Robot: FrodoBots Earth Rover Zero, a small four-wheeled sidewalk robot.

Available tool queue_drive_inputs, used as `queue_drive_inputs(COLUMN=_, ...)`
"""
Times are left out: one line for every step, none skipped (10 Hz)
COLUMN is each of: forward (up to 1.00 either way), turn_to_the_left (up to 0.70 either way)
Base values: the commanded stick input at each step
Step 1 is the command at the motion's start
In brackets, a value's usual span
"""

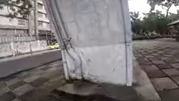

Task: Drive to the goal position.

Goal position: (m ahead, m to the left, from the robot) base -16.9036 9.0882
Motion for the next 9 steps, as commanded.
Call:
queue_drive_inputs(forward=0.00, turn_to_the_left=0.00)
queue_drive_inputs(forward=0.00, turn_to_the_left=0.00)
queue_drive_inputs(forward=0.00, turn_to_the_left=0.00)
queue_drive_inputs(forward=0.00, turn_to_the_left=0.00)
queue_drive_inputs(forward=0.00, turn_to_the_left=-0.04)
queue_drive_inputs(forward=0.00, turn_to_the_left=-0.58)
queue_drive_inputs(forward=0.00, turn_to_the_left=-0.70)
queue_drive_inputs(forward=0.00, turn_to_the_left=-0.70)
queue_drive_inputs(forward=0.00, turn_to_the_left=-0.70)
